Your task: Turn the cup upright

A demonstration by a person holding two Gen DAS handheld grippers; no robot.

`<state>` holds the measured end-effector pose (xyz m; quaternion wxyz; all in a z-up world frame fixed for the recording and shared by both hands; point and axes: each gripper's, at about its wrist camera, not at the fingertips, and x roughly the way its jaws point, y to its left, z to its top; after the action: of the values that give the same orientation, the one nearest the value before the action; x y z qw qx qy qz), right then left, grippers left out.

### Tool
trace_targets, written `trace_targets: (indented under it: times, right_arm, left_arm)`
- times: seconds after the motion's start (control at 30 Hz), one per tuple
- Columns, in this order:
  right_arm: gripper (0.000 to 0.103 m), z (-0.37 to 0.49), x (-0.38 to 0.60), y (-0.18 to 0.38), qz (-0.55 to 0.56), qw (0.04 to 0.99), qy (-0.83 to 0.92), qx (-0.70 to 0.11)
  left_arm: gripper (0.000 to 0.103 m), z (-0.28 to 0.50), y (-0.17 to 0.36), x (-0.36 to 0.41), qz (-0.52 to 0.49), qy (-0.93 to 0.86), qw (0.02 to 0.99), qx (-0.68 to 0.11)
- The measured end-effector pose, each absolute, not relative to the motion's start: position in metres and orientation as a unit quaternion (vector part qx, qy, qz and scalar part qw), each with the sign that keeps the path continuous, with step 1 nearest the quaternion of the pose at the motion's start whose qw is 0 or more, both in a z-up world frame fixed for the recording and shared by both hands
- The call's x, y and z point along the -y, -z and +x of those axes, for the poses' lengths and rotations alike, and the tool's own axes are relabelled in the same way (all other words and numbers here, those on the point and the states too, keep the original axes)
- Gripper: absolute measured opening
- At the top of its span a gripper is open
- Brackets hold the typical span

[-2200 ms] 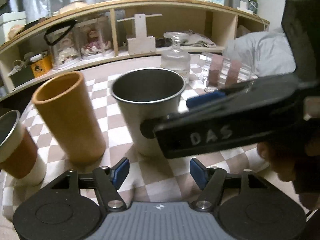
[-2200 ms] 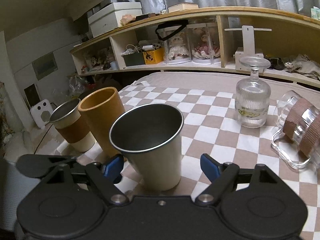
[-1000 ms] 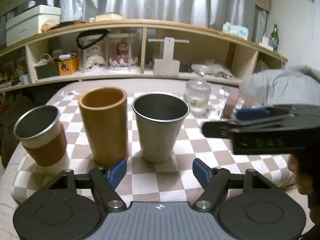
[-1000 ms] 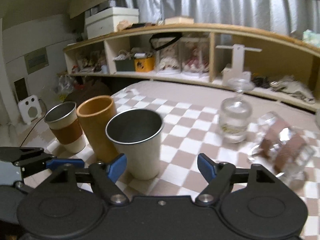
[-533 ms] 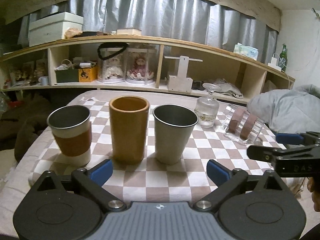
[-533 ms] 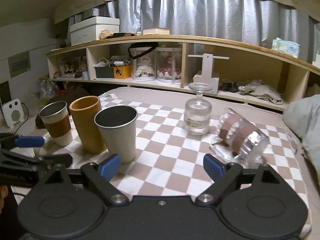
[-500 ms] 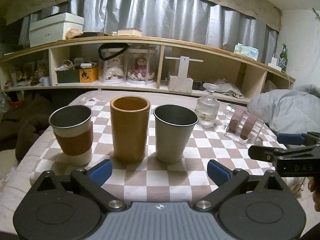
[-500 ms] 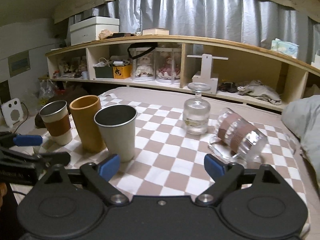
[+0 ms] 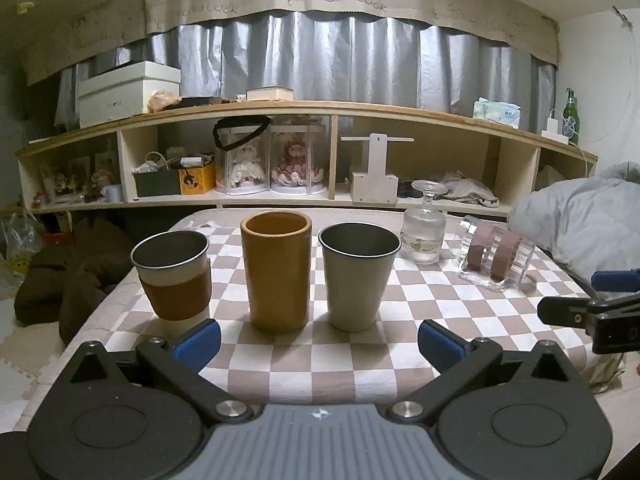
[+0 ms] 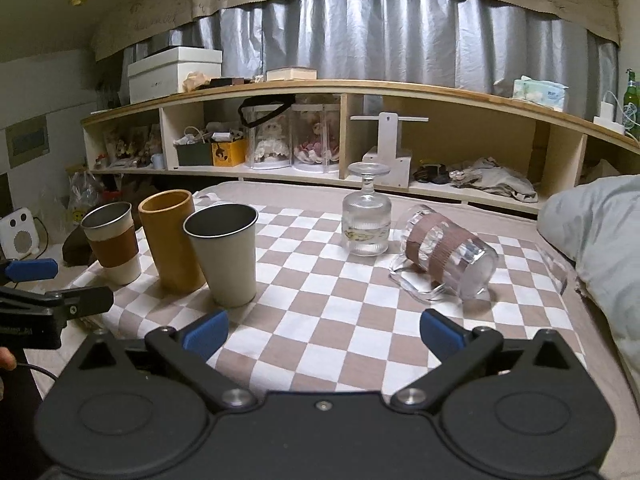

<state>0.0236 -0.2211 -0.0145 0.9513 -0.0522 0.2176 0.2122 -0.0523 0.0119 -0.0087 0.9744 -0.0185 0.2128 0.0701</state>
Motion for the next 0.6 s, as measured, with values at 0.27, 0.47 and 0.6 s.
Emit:
trace_targets:
  times: [0.27, 0.47, 0.6]
  right_arm:
    - [0.103, 0.0193, 0.2259, 0.0139, -0.06, 0.953, -0.211, -0.21]
    - [0.103, 0.019, 0.2262, 0.0139, -0.06, 0.953, -0.21, -0.211]
    - [0.103, 0.0187, 0.226, 0.0147, -0.06, 0.953, -0.21, -0.211]
  left_arm:
    - [0.103, -0.0555, 0.0098, -0.0085, -0.011, -0.077, 0.974, -0.211]
    - [0.103, -0.0542, 0.0103, -0.0097, -0.015, -0.079, 0.973, -0.214]
    - [0.103, -0.0543, 0.011, -0.0096, -0.017, -0.078, 0.973, -0.215]
